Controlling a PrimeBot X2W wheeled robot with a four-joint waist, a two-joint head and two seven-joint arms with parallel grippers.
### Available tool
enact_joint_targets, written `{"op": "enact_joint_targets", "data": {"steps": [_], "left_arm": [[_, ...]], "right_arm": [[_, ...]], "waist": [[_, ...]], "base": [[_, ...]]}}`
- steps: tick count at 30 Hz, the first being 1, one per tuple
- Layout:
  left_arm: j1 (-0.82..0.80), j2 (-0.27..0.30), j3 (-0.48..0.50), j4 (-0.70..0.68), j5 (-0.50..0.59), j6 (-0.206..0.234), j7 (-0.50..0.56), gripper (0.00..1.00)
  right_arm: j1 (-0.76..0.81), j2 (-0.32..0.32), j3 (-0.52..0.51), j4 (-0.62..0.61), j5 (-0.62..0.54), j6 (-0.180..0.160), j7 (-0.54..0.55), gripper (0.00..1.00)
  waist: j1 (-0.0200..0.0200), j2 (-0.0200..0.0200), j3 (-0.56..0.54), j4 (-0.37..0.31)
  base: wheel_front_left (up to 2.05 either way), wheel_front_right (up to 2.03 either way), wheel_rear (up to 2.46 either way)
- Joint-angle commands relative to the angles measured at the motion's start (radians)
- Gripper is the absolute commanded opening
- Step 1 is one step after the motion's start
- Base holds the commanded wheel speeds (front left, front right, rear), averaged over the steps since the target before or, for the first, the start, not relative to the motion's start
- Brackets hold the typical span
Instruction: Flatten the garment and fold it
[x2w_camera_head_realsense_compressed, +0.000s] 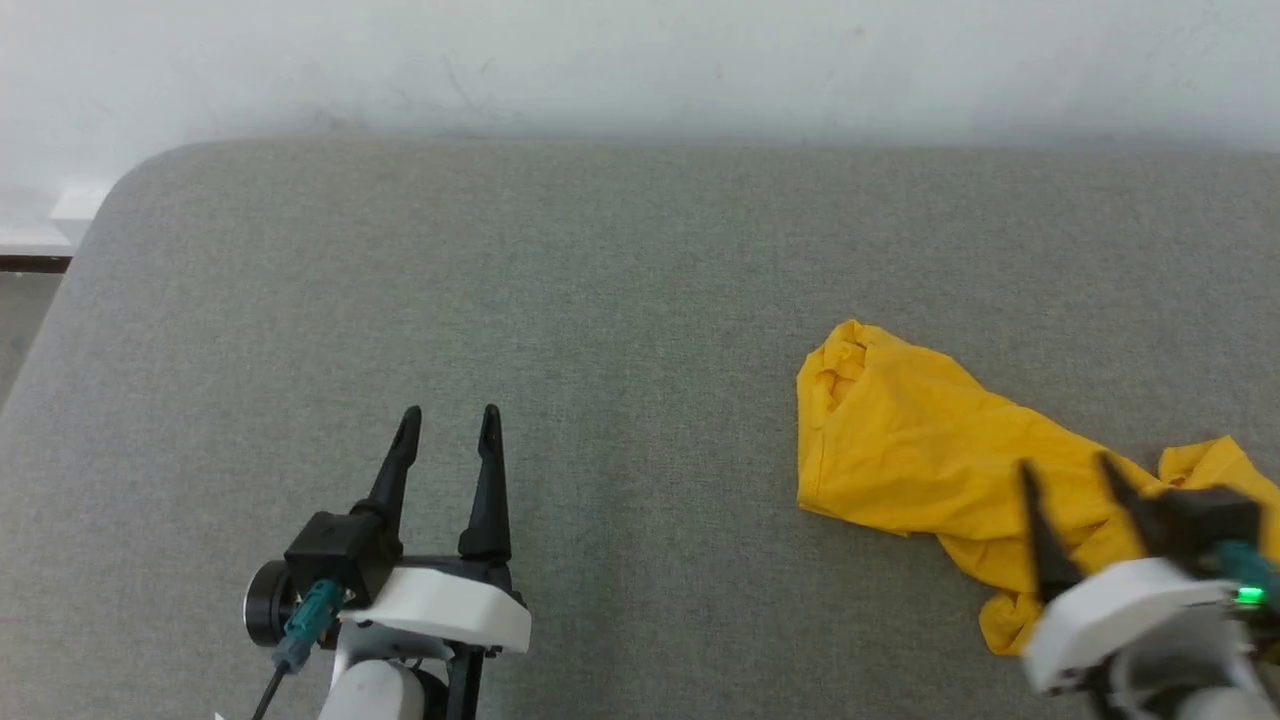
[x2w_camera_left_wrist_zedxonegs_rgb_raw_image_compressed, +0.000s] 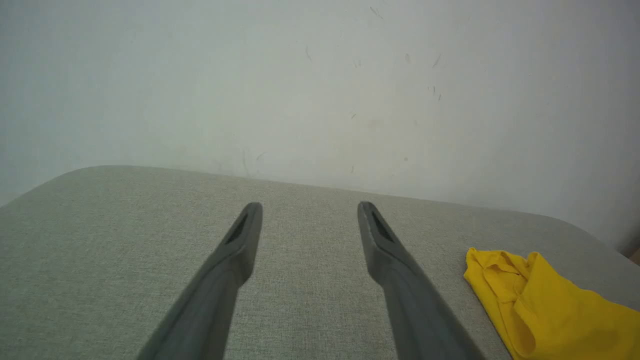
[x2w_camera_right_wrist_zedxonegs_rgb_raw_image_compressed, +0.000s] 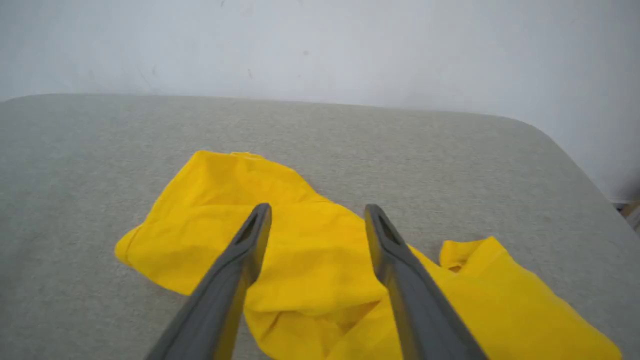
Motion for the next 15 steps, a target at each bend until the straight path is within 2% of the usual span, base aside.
{"op": "enact_joint_targets", "data": {"steps": [1,8,15], "left_arm": [[-0.011,-0.002,0.002,-0.003,-0.005,-0.001,-0.005,1.0],[-0.031,-0.002,-0.012,-0.003,-0.014,-0.002,-0.005,1.0],[-0.044,-0.002,-0.02,-0.005,-0.027,0.002,-0.005,1.0]], "right_arm": [[0.003,0.004,0.024,0.002,0.004,-0.001,-0.006,1.0],[-0.047,-0.003,0.219,0.1,-0.068,-0.001,0.084,1.0],[-0.161,-0.01,0.251,0.241,-0.119,-0.001,0.195,1.0]], "waist": [[0.0,0.0,0.005,-0.003],[0.0,0.0,0.025,0.018],[0.0,0.0,0.059,0.053]], "base": [[0.0,0.0,0.0],[0.0,0.0,0.0],[0.0,0.0,0.0]]}}
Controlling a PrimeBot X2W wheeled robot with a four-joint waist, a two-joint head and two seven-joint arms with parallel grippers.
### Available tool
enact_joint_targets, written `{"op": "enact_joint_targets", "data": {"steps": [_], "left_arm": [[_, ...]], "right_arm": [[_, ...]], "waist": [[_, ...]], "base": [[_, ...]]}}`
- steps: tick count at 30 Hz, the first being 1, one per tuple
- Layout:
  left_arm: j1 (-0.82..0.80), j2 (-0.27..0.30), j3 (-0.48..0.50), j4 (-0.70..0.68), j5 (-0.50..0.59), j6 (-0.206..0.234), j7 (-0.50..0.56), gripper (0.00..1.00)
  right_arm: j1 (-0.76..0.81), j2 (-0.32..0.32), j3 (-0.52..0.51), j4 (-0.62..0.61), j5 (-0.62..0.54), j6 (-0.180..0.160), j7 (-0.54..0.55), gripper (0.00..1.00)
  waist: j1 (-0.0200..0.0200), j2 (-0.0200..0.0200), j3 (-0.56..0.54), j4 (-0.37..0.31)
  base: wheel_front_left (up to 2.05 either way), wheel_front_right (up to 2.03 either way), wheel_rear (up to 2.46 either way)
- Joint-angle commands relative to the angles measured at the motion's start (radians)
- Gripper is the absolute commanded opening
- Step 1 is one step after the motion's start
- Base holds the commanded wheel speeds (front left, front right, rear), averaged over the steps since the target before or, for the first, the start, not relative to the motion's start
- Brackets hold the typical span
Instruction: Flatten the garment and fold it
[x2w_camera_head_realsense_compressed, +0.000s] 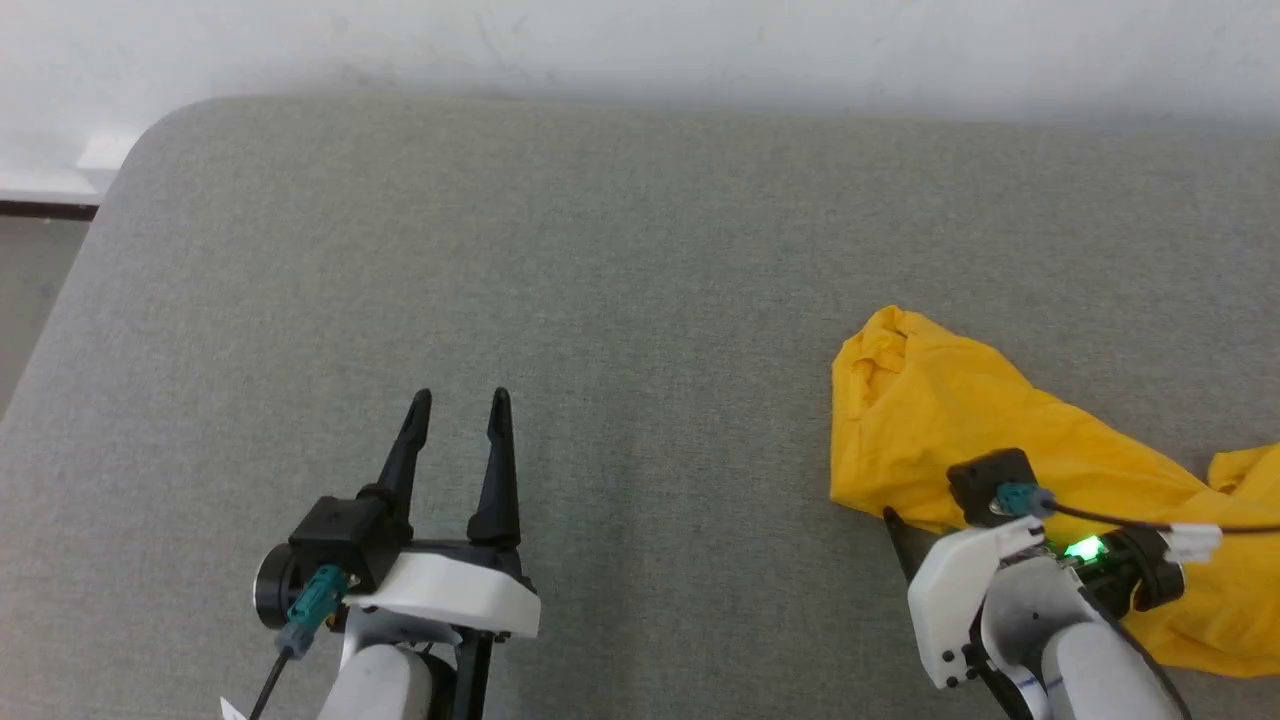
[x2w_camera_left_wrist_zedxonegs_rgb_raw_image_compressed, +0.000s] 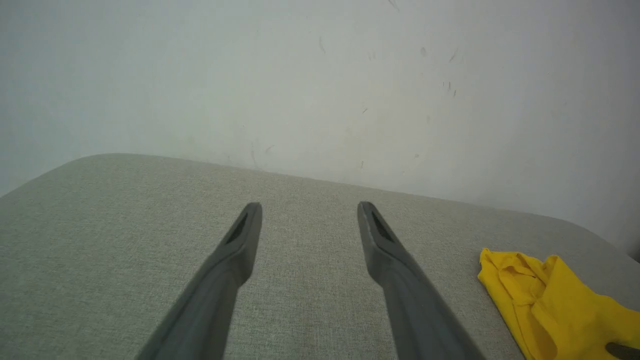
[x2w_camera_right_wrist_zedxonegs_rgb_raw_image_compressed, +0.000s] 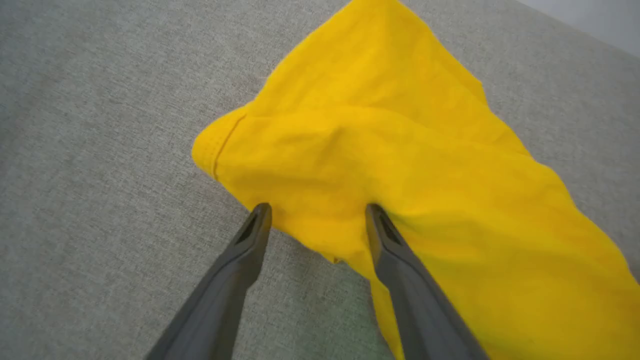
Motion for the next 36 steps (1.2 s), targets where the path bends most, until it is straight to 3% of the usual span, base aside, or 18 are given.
{"op": "enact_joint_targets", "data": {"steps": [1,3,4,5,6,10,19,20,21,24,27,31,36], "left_arm": [[-0.02,-0.002,-0.004,-0.004,-0.007,0.002,-0.005,1.0],[-0.025,-0.002,-0.01,-0.003,-0.01,0.002,-0.005,1.0],[-0.027,-0.002,-0.012,-0.001,-0.012,0.002,-0.005,1.0],[-0.028,-0.002,-0.014,-0.001,-0.014,0.003,-0.005,1.0],[-0.03,-0.002,-0.016,0.0,-0.015,0.003,-0.005,1.0],[-0.032,-0.002,-0.021,0.005,-0.018,0.005,-0.005,1.0],[-0.028,-0.002,-0.014,0.01,-0.021,0.008,-0.005,1.0],[-0.029,-0.002,-0.016,0.01,-0.021,0.007,-0.005,1.0],[-0.03,-0.002,-0.018,0.01,-0.022,0.007,-0.005,1.0],[-0.032,-0.002,-0.025,0.009,-0.026,0.006,-0.005,1.0],[-0.03,-0.002,-0.029,0.006,-0.028,0.007,-0.005,1.0],[-0.026,-0.002,-0.031,0.004,-0.031,0.008,-0.005,1.0],[-0.024,-0.002,-0.036,0.0,-0.036,0.009,-0.005,1.0]], "right_arm": [[-0.022,0.0,0.002,0.017,-0.01,-0.001,0.013,1.0],[-0.047,0.001,0.002,0.072,-0.013,-0.001,0.067,1.0],[-0.06,0.003,0.003,0.096,-0.008,-0.001,0.091,0.48],[-0.073,0.004,0.007,0.116,0.0,-0.001,0.109,0.16],[-0.085,0.005,0.017,0.132,0.009,-0.001,0.122,0.0],[-0.136,0.009,0.093,0.148,0.073,-0.001,0.103,0.0],[-0.291,0.012,0.457,0.119,0.252,-0.001,-0.018,0.0],[-0.306,0.012,0.483,0.126,0.269,-0.001,-0.023,0.65],[-0.319,0.01,0.506,0.136,0.287,-0.001,-0.02,1.0],[-0.361,-0.028,0.53,0.124,0.324,-0.001,-0.056,1.0],[-0.377,-0.079,0.472,0.089,0.32,-0.001,-0.141,1.0],[-0.347,-0.118,0.31,0.088,0.279,-0.001,-0.245,1.0],[-0.298,-0.091,0.124,0.158,0.217,-0.001,-0.243,1.0]], "waist": [[0.0,0.0,0.016,0.016],[0.0,0.0,0.022,0.026],[0.0,0.0,0.024,0.031],[0.0,0.0,0.025,0.035],[0.0,0.0,0.026,0.039],[0.0,0.0,0.024,0.05],[0.0,0.0,0.005,0.049],[0.0,0.0,0.004,0.051],[0.0,0.0,0.003,0.054],[0.0,0.0,0.001,0.066],[0.0,0.0,0.001,0.08],[0.0,0.0,-0.002,0.099],[0.0,0.0,0.002,0.121]], "base": [[0.0,0.0,0.0],[0.0,0.0,0.0],[0.0,0.0,0.0],[0.0,0.0,0.0],[0.0,0.0,0.0],[0.0,0.0,0.0],[0.0,0.0,0.0],[0.0,0.0,0.0],[0.0,0.0,0.0],[0.0,0.0,0.0],[0.0,0.0,0.0],[0.0,0.0,0.0],[0.0,0.0,0.0]]}}
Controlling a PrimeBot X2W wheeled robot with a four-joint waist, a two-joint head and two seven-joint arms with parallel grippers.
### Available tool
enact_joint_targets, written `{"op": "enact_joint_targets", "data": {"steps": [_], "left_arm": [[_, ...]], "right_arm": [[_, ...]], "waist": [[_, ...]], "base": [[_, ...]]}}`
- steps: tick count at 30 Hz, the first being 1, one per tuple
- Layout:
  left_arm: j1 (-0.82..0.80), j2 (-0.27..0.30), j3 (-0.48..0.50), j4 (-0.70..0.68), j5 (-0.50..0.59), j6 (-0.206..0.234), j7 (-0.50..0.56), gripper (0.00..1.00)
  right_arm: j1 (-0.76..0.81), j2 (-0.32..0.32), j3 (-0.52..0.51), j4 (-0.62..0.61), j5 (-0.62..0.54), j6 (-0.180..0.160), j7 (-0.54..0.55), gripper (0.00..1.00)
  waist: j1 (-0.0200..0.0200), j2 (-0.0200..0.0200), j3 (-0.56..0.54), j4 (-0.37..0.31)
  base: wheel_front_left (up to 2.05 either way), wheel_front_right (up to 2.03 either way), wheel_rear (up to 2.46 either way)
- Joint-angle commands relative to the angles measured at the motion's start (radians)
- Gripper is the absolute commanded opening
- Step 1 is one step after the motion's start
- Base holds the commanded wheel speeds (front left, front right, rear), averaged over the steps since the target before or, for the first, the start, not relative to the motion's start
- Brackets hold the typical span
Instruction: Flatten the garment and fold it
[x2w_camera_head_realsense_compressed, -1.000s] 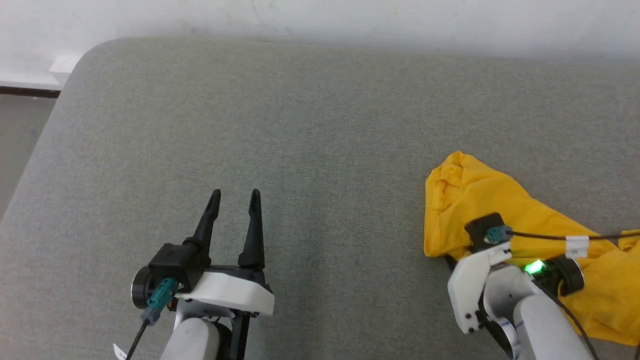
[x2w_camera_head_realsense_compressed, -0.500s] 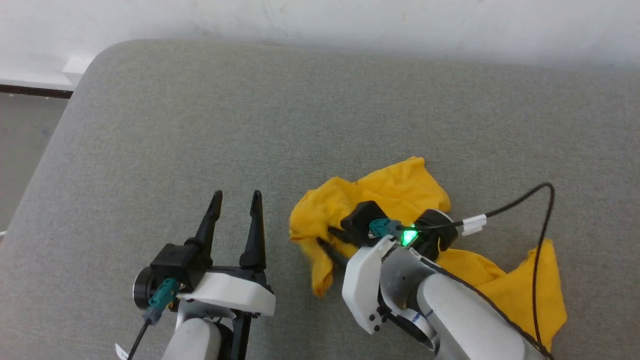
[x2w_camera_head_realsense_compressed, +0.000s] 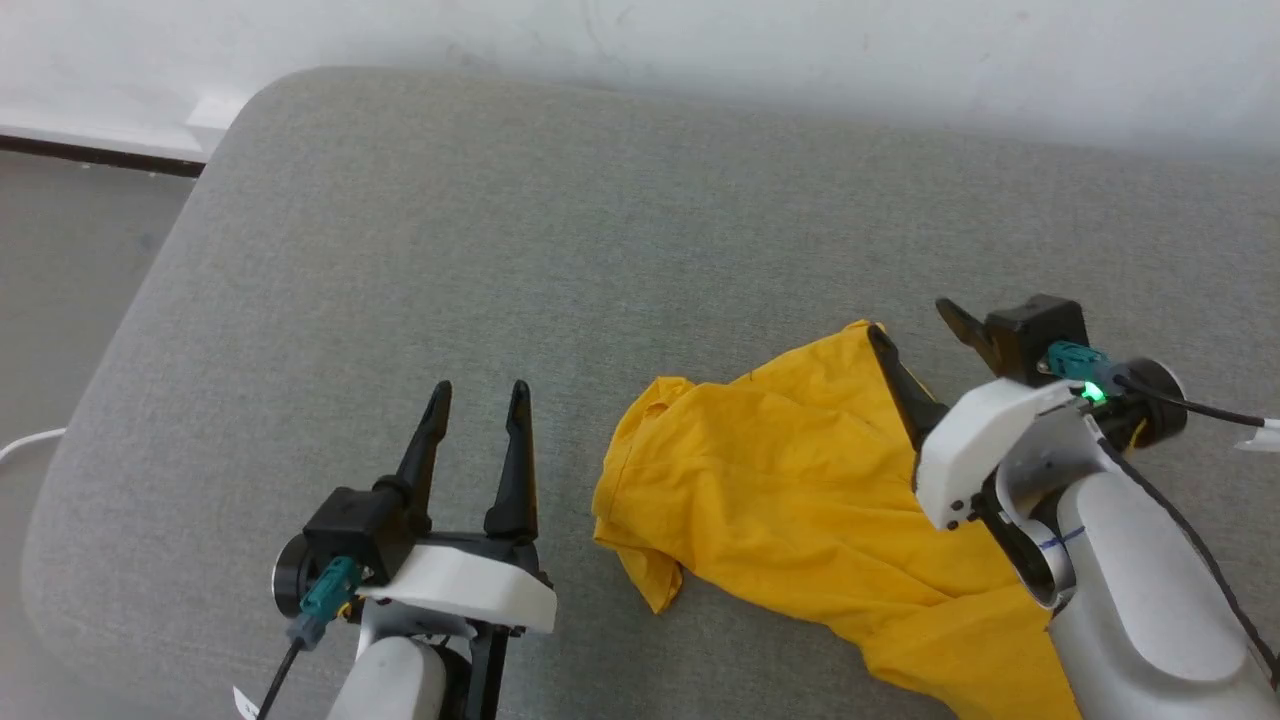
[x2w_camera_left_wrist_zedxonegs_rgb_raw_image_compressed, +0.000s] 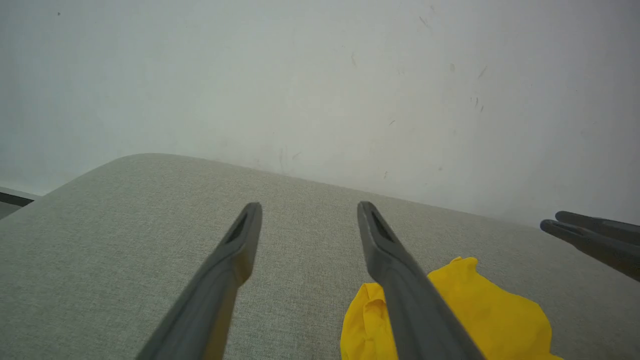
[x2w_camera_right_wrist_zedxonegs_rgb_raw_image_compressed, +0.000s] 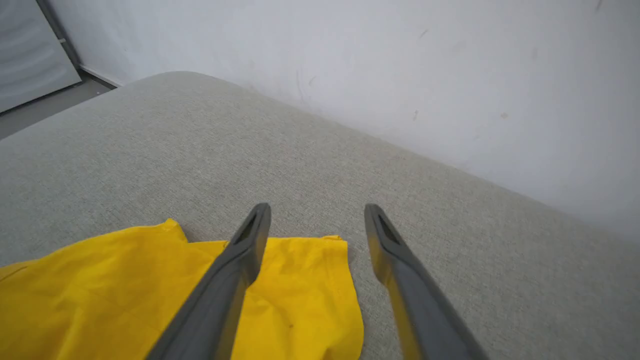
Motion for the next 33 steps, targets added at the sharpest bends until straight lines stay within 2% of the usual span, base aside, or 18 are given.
{"op": "enact_joint_targets", "data": {"steps": [1,4,8,15,16,18,19,21,25,29,33], "left_arm": [[-0.007,-0.001,-0.004,-0.005,-0.006,0.008,-0.005,1.0],[-0.011,-0.001,-0.011,-0.009,-0.009,0.01,-0.005,1.0],[-0.016,-0.001,-0.019,-0.012,-0.013,0.012,-0.005,1.0],[-0.02,-0.001,-0.029,-0.013,-0.023,0.017,-0.005,1.0],[-0.02,-0.001,-0.03,-0.013,-0.024,0.018,-0.005,1.0],[-0.022,-0.001,-0.033,-0.013,-0.026,0.019,-0.005,1.0],[-0.023,-0.001,-0.033,-0.013,-0.027,0.02,-0.005,1.0],[-0.025,-0.001,-0.031,-0.015,-0.027,0.022,-0.005,1.0],[-0.027,-0.001,-0.021,-0.016,-0.022,0.024,-0.005,1.0],[-0.029,-0.001,-0.015,-0.012,-0.014,0.021,-0.005,1.0],[-0.027,-0.001,-0.008,-0.006,-0.004,0.015,-0.005,1.0]], "right_arm": [[0.011,0.016,-0.022,0.018,-0.011,-0.001,0.009,1.0],[0.011,0.034,-0.07,0.09,-0.022,-0.001,0.083,1.0],[-0.015,0.04,-0.104,0.178,-0.043,-0.001,0.236,1.0],[-0.069,0.054,-0.173,0.244,-0.101,-0.001,0.472,1.0],[-0.072,0.054,-0.174,0.252,-0.102,-0.001,0.511,0.6],[-0.077,0.055,-0.165,0.257,-0.092,-0.001,0.582,0.08],[-0.081,0.055,-0.158,0.247,-0.078,-0.001,0.599,0.0],[-0.096,0.047,-0.146,0.203,-0.048,-0.001,0.58,0.0],[-0.128,0.012,-0.209,0.102,-0.041,-0.001,0.355,0.0],[-0.128,-0.01,-0.36,0.076,-0.094,-0.001,0.159,0.0],[-0.099,0.0,-0.55,0.09,-0.151,-0.001,0.104,0.0]], "waist": [[0.0,-0.0001,0.005,0.012],[0.0,-0.0001,0.014,0.024],[0.0,-0.0001,0.029,0.04],[0.0,-0.0001,0.049,0.06],[0.0,-0.0001,0.051,0.062],[0.0,-0.0001,0.055,0.064],[0.0,-0.0001,0.057,0.065],[0.0,-0.0001,0.062,0.061],[0.0,-0.0001,0.064,0.046],[0.0,-0.0001,0.054,0.028],[0.0,-0.0001,0.04,0.005]], "base": [[0.0,0.0,0.0],[0.0,0.0,0.0],[0.0,0.0,0.0],[0.0,0.0,0.0],[0.0,0.0,0.0],[0.0,0.0,0.0],[0.0,0.0,0.0],[0.0,0.0,0.0],[0.0,0.0,0.0],[0.0,0.0,0.0],[0.0,0.0,0.0]]}}
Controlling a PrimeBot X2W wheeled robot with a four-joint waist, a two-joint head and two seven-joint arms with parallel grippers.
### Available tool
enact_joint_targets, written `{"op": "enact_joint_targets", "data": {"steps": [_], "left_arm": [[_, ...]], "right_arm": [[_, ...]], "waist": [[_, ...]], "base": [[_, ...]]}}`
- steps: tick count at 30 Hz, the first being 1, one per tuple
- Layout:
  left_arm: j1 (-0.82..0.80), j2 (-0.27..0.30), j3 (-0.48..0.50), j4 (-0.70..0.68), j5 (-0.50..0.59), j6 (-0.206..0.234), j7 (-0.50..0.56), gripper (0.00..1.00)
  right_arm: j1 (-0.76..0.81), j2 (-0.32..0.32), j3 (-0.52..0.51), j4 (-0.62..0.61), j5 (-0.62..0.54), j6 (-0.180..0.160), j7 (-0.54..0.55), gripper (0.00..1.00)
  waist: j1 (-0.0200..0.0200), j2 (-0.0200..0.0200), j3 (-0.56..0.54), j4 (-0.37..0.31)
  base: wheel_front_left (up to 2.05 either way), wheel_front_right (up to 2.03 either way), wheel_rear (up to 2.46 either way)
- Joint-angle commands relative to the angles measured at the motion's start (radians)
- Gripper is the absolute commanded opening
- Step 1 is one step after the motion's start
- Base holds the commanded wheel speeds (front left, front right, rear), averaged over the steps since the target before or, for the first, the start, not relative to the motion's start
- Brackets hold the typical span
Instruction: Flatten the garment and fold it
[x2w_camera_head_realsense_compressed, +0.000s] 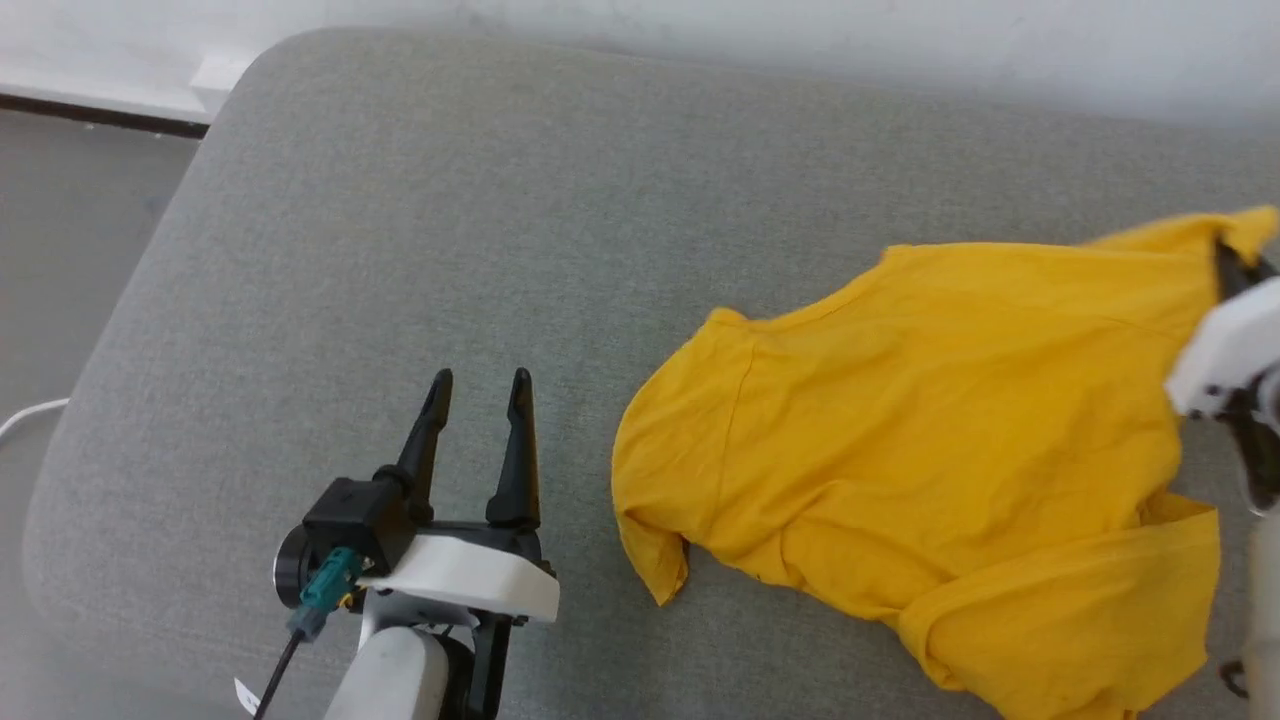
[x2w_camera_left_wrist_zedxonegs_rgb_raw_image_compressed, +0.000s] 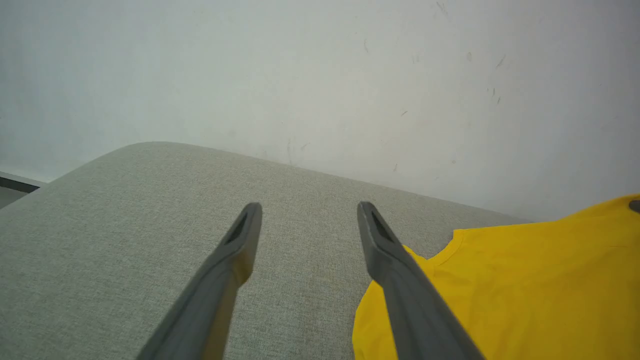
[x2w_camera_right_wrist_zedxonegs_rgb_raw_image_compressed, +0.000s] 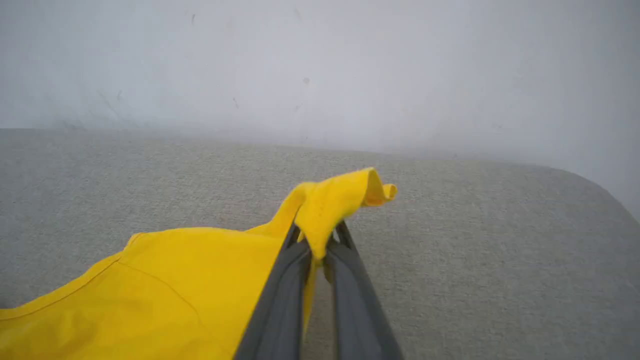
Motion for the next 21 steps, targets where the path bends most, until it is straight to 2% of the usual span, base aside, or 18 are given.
{"op": "enact_joint_targets", "data": {"steps": [1,6,7,13,14,15,16,21], "left_arm": [[-0.011,-0.002,0.005,0.003,0.01,-0.004,-0.005,1.0],[-0.007,-0.002,0.009,0.01,0.019,-0.013,-0.005,1.0],[-0.007,-0.002,0.009,0.01,0.019,-0.013,-0.005,1.0],[-0.005,-0.002,0.01,0.025,0.032,-0.026,-0.005,1.0],[-0.004,-0.002,0.01,0.029,0.035,-0.029,-0.005,1.0],[-0.003,-0.002,0.011,0.036,0.038,-0.032,-0.005,1.0],[-0.001,-0.002,0.011,0.045,0.041,-0.034,-0.005,1.0],[0.001,0.004,-0.017,0.149,0.054,-0.059,0.014,1.0]], "right_arm": [[0.023,0.01,-0.072,0.009,-0.027,-0.002,-0.001,0.0],[0.092,0.048,-0.286,0.032,-0.102,-0.002,0.091,0.0],[0.092,0.048,-0.286,0.032,-0.102,-0.002,0.091,0.0],[0.167,0.096,-0.432,0.045,-0.14,-0.002,0.234,0.0],[0.172,0.101,-0.434,0.042,-0.132,-0.002,0.236,0.03],[0.178,0.105,-0.43,0.034,-0.119,-0.002,0.227,0.62],[0.186,0.109,-0.424,0.026,-0.103,-0.002,0.214,1.0],[0.261,0.116,-0.361,-0.058,-0.028,-0.002,0.098,1.0]], "waist": [[-0.0001,0.0,-0.013,-0.019],[-0.0001,0.0,-0.022,-0.047],[-0.0001,0.0,-0.022,-0.047],[-0.0001,0.0,-0.026,-0.086],[-0.0001,0.0,-0.028,-0.093],[-0.0001,0.0,-0.031,-0.101],[-0.0001,0.0,-0.034,-0.109],[-0.0001,0.0,-0.055,-0.145]], "base": [[0.0,0.0,0.0],[0.0,0.0,0.0],[0.0,0.0,0.0],[0.0,0.0,0.0],[0.0,0.0,0.0],[0.0,0.0,0.0],[0.0,0.0,0.0],[0.0,0.0,0.0]]}}
